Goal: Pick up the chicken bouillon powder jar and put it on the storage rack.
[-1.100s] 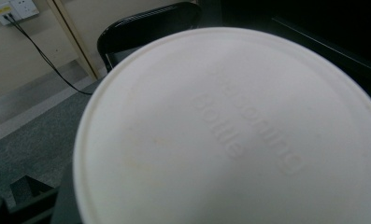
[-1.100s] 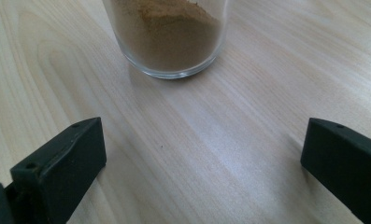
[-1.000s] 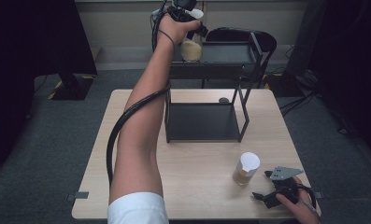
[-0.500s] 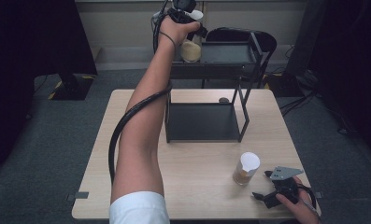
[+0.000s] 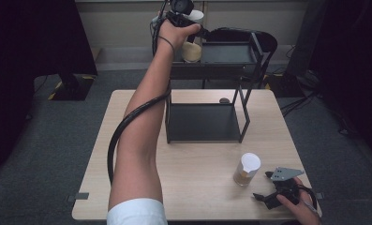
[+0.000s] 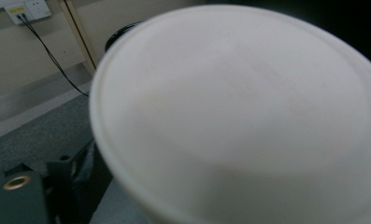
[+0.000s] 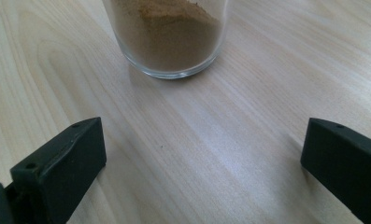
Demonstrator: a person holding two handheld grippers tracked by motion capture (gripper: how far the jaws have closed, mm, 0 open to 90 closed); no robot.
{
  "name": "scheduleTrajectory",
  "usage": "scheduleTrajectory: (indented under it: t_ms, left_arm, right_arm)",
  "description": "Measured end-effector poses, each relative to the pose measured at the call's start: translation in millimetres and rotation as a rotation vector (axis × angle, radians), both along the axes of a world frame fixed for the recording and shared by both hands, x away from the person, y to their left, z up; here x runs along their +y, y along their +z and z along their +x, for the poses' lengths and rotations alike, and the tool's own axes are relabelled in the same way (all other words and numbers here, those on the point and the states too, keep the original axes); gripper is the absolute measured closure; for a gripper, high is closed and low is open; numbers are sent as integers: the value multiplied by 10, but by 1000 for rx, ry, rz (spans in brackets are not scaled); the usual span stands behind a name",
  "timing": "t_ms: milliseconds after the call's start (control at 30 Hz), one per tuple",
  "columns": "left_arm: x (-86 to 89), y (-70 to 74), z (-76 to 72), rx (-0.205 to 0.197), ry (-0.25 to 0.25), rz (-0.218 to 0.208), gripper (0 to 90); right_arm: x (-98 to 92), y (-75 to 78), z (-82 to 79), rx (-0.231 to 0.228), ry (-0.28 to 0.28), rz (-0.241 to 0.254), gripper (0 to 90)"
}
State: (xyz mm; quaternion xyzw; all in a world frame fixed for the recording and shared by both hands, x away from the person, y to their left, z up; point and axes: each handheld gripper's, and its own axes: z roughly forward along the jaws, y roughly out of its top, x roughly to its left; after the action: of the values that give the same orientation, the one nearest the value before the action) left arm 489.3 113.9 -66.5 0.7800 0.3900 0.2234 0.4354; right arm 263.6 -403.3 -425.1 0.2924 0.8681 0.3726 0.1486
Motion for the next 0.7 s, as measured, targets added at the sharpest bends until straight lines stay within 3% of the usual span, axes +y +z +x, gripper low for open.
scheduleTrajectory:
  t_ms: [167, 233, 300, 467, 700]
  left_arm:
    - [41, -47, -74, -1, -9, -24, 32]
    - [45, -77, -119, -13, -15, -13, 9]
    - [67, -112, -159, -12, -10, -32, 5]
    - [86, -173, -243, -20, -15, -30, 6]
    - [169, -319, -365, -26, -17, -78, 6]
  right_arm:
    - [0, 0, 0, 0, 0, 0, 0]
    - [1, 0, 0, 1, -1, 0, 0]
    - [0, 0, 0, 0, 0, 0, 0]
    - [0, 0, 0, 0, 0, 0, 0]
    - [0, 0, -1, 0, 0, 0, 0]
